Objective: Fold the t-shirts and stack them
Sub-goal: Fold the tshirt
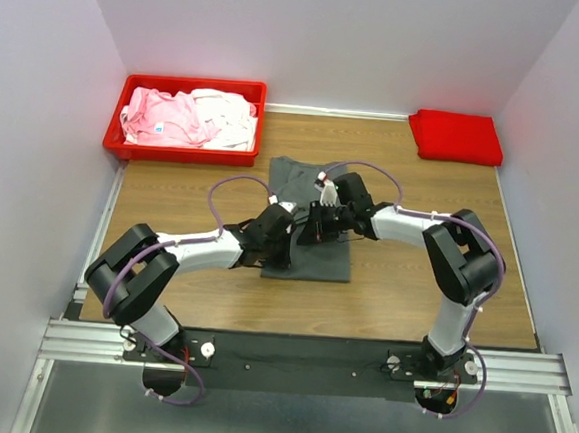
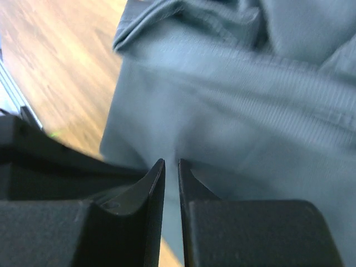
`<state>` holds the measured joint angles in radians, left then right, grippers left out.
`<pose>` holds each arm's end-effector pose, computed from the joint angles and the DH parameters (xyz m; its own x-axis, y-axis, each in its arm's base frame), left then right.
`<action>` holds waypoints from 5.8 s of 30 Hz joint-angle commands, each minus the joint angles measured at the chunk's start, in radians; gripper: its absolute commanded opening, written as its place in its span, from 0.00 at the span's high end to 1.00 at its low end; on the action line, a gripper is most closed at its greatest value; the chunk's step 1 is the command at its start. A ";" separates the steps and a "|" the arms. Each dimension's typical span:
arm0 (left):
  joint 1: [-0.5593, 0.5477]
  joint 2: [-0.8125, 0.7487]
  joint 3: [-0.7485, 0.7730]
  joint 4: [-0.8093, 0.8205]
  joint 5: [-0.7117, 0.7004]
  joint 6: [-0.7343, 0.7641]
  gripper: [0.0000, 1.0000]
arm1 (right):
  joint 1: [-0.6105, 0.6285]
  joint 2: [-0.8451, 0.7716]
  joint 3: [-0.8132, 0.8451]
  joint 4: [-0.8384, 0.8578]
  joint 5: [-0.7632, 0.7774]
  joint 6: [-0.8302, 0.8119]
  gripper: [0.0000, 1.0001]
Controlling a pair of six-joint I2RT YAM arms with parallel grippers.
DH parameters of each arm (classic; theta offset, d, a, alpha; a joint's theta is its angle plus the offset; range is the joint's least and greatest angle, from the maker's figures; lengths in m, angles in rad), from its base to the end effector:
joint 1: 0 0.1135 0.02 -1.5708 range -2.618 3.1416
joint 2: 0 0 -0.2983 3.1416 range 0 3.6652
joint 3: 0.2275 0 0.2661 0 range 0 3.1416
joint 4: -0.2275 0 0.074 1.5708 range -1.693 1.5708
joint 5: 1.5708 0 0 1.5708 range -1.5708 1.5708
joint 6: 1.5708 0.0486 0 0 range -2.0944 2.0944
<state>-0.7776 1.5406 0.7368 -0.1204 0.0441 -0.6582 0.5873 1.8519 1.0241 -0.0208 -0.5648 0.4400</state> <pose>0.2179 -0.2176 0.1688 -0.8902 0.0189 -0.4551 0.2216 0.8910 -0.3964 0.3172 0.2424 0.1634 -0.8900 -0.1602 -0.4270 -0.4239 0.6359 0.6449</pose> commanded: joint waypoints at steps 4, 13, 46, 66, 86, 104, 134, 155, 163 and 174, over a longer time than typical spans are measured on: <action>-0.006 -0.008 -0.036 -0.024 0.037 -0.006 0.85 | 0.002 0.122 0.071 0.148 -0.012 0.031 0.79; -0.006 -0.031 -0.059 -0.033 0.040 -0.006 0.85 | -0.049 0.251 0.290 0.140 0.100 0.009 0.79; -0.005 -0.036 -0.040 -0.016 0.025 -0.021 0.85 | -0.026 0.117 -0.007 0.254 -0.130 -0.006 0.78; -0.005 -0.046 -0.089 -0.018 0.040 -0.015 0.85 | -0.234 0.331 0.507 0.082 -0.142 0.014 0.77; 0.141 -0.245 -0.303 0.186 0.344 -0.101 0.85 | -0.245 -0.240 -0.415 0.105 -0.462 0.023 0.77; 0.235 -0.459 -0.263 -0.093 0.157 -0.107 0.69 | -0.373 -0.318 -0.530 0.078 -0.251 0.132 0.72; -0.022 -0.047 0.059 -0.387 -0.193 -0.081 0.48 | 0.080 -0.502 -0.271 -0.508 0.664 0.169 0.30; -0.140 0.067 0.081 -0.458 -0.239 -0.141 1.00 | 0.141 -0.430 -0.243 -0.504 0.735 0.210 0.31; -0.140 0.032 0.070 -0.449 -0.234 -0.143 1.00 | 0.151 -0.375 -0.231 -0.470 0.718 0.221 0.45; -0.140 0.003 0.061 -0.438 -0.225 -0.143 1.00 | 0.183 -0.292 -0.280 -0.493 0.707 0.287 0.65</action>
<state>-0.9058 1.5410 0.8383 -0.5053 -0.1909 -0.7879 0.7517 1.4944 0.7792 -0.4862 0.1284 0.6773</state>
